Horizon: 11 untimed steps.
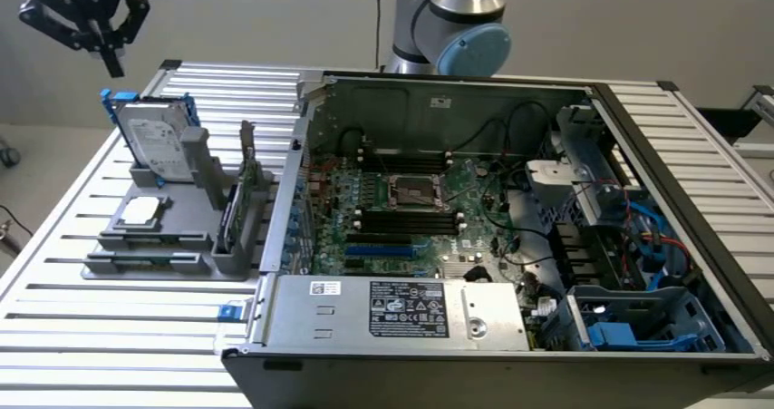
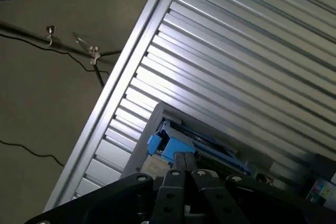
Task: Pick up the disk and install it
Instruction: 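Pick up the disk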
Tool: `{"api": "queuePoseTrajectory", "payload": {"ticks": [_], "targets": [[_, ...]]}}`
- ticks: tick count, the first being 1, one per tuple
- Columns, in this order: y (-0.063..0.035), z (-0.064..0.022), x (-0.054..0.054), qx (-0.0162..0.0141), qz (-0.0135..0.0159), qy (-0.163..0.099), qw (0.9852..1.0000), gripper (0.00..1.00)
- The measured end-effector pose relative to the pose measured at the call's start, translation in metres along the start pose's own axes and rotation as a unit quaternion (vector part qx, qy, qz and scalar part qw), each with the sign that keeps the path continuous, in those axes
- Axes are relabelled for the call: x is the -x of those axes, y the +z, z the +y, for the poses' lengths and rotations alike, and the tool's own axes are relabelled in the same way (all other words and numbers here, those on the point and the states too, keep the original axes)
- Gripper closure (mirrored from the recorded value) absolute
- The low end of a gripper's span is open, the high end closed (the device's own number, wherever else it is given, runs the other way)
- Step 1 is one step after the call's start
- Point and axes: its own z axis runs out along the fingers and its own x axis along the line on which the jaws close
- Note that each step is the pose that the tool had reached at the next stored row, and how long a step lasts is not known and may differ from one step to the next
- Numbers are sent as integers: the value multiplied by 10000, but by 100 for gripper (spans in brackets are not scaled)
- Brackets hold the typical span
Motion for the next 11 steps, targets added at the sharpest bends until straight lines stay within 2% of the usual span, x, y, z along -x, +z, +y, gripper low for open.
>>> {"api": "queuePoseTrajectory", "payload": {"ticks": [3, 6, 11], "targets": [[0, 0, 0, -10, 9, -275, 9996, 89], [0, 0, 0, -20, 17, -545, 9985, 89], [0, 0, 0, -37, 32, -998, 9950, 89]]}}
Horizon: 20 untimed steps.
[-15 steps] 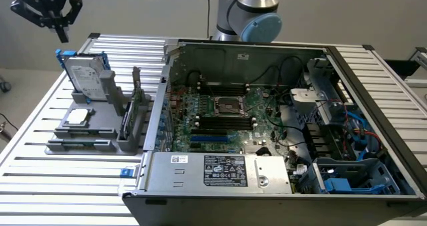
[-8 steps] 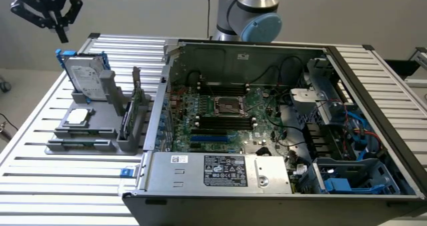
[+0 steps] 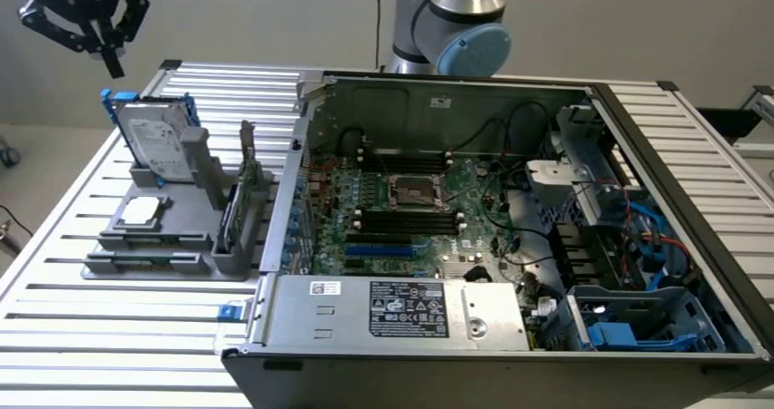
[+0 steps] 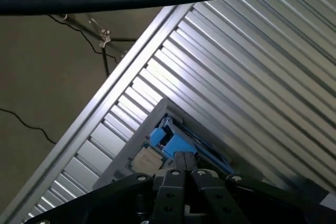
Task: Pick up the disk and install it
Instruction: 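Pick up the disk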
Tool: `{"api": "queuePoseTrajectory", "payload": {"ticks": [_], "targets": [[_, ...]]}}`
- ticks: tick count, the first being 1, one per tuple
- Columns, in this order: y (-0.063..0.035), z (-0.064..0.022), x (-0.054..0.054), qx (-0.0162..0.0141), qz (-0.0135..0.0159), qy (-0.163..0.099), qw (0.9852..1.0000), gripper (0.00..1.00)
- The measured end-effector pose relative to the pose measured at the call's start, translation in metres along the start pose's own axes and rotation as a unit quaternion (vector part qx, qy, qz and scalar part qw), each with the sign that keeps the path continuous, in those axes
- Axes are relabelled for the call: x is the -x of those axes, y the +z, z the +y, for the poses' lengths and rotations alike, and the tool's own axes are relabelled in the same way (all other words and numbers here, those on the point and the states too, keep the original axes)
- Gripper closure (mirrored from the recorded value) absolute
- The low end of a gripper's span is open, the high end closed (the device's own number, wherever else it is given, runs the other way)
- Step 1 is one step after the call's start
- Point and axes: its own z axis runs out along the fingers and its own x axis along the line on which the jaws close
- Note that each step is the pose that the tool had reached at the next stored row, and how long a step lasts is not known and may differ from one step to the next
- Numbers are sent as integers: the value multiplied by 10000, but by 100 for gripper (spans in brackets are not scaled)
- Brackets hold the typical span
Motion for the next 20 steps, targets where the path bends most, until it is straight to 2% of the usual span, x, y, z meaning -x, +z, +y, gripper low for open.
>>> {"api": "queuePoseTrajectory", "payload": {"ticks": [5, 10, 15, 20], "targets": [[0, 0, 0, -17, 15, -457, 9990, 89], [0, 0, 0, -34, 29, -911, 9958, 89], [0, 0, 0, -51, 43, -1362, 9907, 89], [0, 0, 0, -68, 57, -1805, 9835, 89]]}}
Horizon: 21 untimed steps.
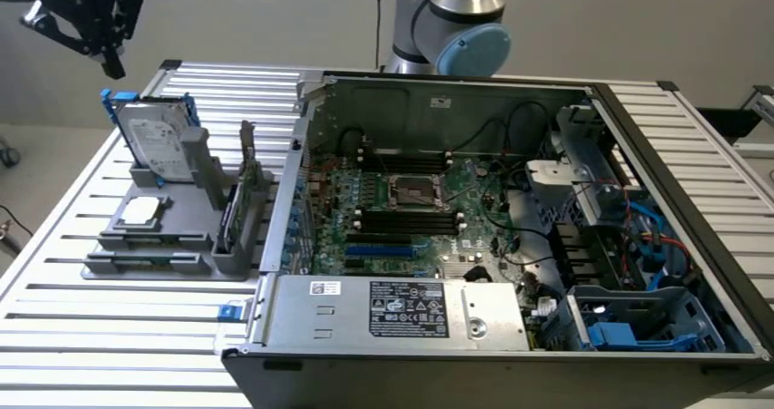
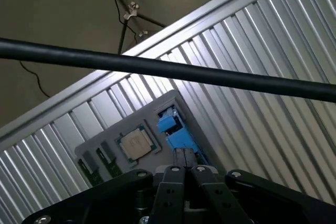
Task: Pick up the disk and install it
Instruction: 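Pick up the disk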
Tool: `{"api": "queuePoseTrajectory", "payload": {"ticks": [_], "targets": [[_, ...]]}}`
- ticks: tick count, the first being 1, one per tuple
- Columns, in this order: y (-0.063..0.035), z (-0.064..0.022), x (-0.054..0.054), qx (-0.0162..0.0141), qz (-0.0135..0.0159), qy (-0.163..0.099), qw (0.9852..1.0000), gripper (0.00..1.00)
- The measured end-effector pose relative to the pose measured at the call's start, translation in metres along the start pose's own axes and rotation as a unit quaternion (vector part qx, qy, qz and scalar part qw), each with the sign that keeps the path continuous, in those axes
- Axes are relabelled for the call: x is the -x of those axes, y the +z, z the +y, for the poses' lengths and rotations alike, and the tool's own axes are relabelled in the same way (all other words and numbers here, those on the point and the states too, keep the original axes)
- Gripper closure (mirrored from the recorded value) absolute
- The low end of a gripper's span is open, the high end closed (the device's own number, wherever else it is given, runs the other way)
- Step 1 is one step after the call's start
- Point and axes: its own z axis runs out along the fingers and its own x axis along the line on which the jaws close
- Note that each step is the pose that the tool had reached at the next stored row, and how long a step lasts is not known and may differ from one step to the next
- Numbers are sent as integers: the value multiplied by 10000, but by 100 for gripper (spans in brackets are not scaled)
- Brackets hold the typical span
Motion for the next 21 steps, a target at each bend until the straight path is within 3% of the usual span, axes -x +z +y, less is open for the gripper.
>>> {"api": "queuePoseTrajectory", "payload": {"ticks": [5, 10, 15, 21], "targets": [[0, 0, 0, -17, 15, -454, 9990, 89], [0, 0, 0, -34, 29, -910, 9958, 89], [1, 0, 1, -51, 43, -1362, 9907, 89], [1, 0, 1, -69, 56, -1893, 9819, 89]]}}
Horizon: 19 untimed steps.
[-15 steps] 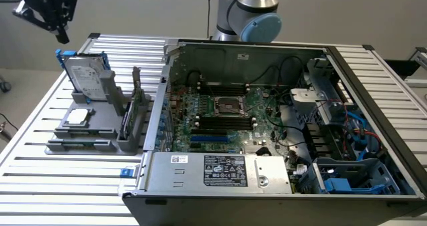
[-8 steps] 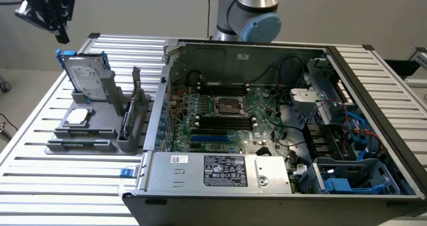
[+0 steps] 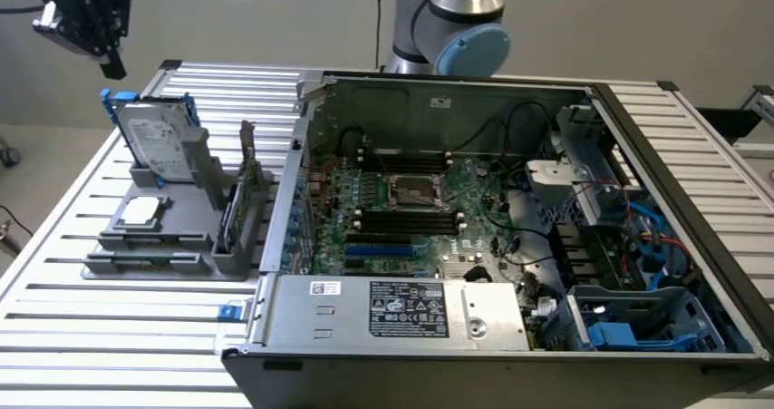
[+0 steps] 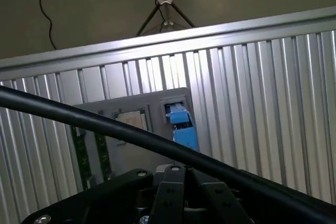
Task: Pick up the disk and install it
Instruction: 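Pick up the disk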
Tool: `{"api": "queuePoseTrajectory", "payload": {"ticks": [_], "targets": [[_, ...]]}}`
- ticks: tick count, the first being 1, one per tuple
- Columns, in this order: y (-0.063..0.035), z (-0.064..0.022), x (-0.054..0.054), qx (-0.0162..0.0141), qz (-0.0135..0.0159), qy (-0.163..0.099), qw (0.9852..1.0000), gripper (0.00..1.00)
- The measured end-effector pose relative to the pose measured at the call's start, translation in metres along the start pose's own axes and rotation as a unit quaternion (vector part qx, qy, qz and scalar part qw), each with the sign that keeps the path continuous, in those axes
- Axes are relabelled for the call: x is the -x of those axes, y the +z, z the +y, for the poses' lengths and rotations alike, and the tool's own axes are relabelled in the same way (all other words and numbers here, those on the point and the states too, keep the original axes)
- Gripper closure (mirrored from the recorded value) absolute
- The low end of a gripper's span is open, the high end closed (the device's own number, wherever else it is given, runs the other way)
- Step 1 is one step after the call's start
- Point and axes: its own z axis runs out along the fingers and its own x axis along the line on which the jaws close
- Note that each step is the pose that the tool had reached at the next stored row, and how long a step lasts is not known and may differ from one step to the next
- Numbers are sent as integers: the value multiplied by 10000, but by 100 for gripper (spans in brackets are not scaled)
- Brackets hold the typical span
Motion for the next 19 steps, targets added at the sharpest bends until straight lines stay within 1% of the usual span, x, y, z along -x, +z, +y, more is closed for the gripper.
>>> {"api": "queuePoseTrajectory", "payload": {"ticks": [3, 7, 10, 11, 12, 13, 14, 15, 17, 18, 19], "targets": [[1, 1, 2, -7, 1, -201, 9998, 89], [-1, 2, 10, -13, 4, -424, 9991, 89], [0, 2, 12, -16, 5, -471, 9989, 88], [0, 2, 12, -15, 5, -471, 9989, 83], [0, 2, 12, -16, 5, -471, 9989, 83], [0, 2, 12, -16, 5, -471, 9989, 70], [1, 2, 12, -15, 5, -471, 9989, 70], [9, 2, 13, -17, 4, -471, 9989, 64], [42, 1, 14, -15, 5, -471, 9989, 64], [62, 1, 14, -16, 5, -472, 9989, 58], [80, 1, 15, -16, 5, -473, 9989, 58]]}}
